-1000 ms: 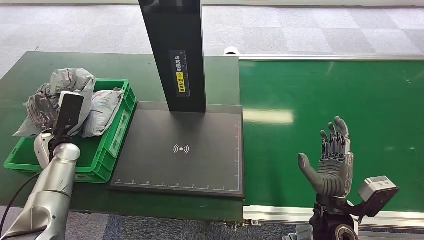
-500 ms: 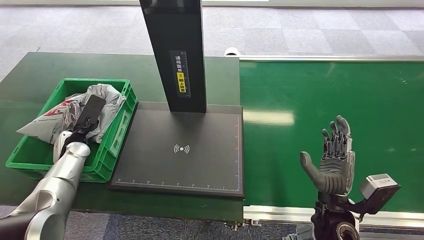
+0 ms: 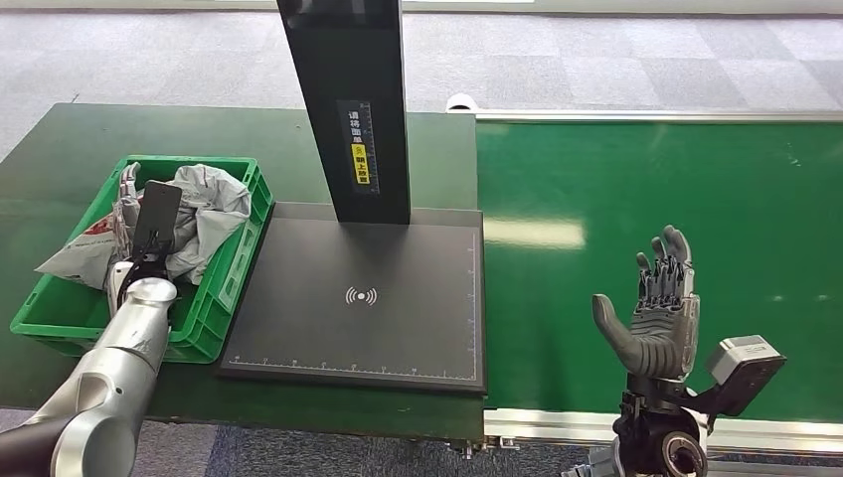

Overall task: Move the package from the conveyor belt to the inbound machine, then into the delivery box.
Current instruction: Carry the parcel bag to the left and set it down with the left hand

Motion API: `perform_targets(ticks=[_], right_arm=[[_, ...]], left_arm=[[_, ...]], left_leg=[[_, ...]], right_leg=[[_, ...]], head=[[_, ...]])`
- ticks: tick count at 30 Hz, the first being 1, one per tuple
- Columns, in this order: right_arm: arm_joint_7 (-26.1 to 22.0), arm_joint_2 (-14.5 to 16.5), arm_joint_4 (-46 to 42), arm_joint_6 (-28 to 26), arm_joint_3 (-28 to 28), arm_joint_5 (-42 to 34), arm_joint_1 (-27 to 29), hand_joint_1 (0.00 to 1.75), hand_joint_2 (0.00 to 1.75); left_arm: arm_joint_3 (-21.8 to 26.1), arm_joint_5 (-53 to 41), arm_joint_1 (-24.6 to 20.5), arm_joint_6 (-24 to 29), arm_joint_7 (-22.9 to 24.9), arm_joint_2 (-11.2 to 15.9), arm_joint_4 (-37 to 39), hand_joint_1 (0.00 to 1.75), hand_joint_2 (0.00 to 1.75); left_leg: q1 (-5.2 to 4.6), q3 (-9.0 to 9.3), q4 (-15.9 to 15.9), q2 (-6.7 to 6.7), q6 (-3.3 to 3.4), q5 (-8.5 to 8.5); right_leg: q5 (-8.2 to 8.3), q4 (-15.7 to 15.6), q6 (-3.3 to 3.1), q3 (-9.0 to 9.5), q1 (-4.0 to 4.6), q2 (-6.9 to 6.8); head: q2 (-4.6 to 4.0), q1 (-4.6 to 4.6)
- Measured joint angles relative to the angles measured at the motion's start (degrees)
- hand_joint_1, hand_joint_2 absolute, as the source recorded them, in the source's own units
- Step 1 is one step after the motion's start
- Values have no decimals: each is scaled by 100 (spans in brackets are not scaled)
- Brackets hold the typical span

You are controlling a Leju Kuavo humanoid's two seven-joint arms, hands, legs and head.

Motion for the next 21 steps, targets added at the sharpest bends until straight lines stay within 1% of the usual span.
perform_targets(ticks=[2,7,10,12,14,16,18,21], right_arm=[[0,0,19,-8,3,1,-1,0,175],[-63,-2,96,-61,32,26,2,0,175],[-116,-13,147,-78,56,26,15,0,175],[-121,-31,180,-83,71,97,40,0,175],[-96,-58,257,-50,103,314,65,0,175],[-145,-86,455,11,146,684,74,0,175],[-396,-98,787,-63,192,1140,69,0,175],[-942,-64,1437,-460,268,1737,20,0,175]], left_arm=[[24,122,5,11,-109,-16,-26,0,175],[81,906,85,23,-685,-98,-383,0,175],[39,1575,255,-53,-993,-155,-843,0,175],[-84,2075,483,-329,-1125,-210,-1346,0,175],[-312,2559,846,-839,-1105,-290,-2006,0,175],[-651,3043,1376,-1346,-1129,-395,-2756,0,175],[-1068,3501,2046,-1651,-1288,-525,-3504,0,175],[-1717,3947,3076,-1936,-1451,-740,-4564,0,175]], left_leg=[[0,0,0,0,0,0],[0,-1,0,0,0,0],[0,-2,0,2,0,-1],[0,-3,0,2,1,-2],[-1,-4,0,3,1,-7],[-3,-4,0,5,1,-13],[-4,-4,0,6,3,-20],[-4,-7,0,6,5,-28]], right_leg=[[0,0,0,-1,0,0],[0,0,0,-2,1,1],[0,0,0,-5,0,2],[-1,-1,1,-6,0,2],[-2,-1,1,-6,-2,2],[-5,-2,1,-6,-3,3],[-8,-4,4,-6,-4,4],[-15,-9,12,-7,-5,5]], head=[[0,1],[0,1],[0,0],[0,0],[0,-1],[0,-1],[0,1],[0,1]])
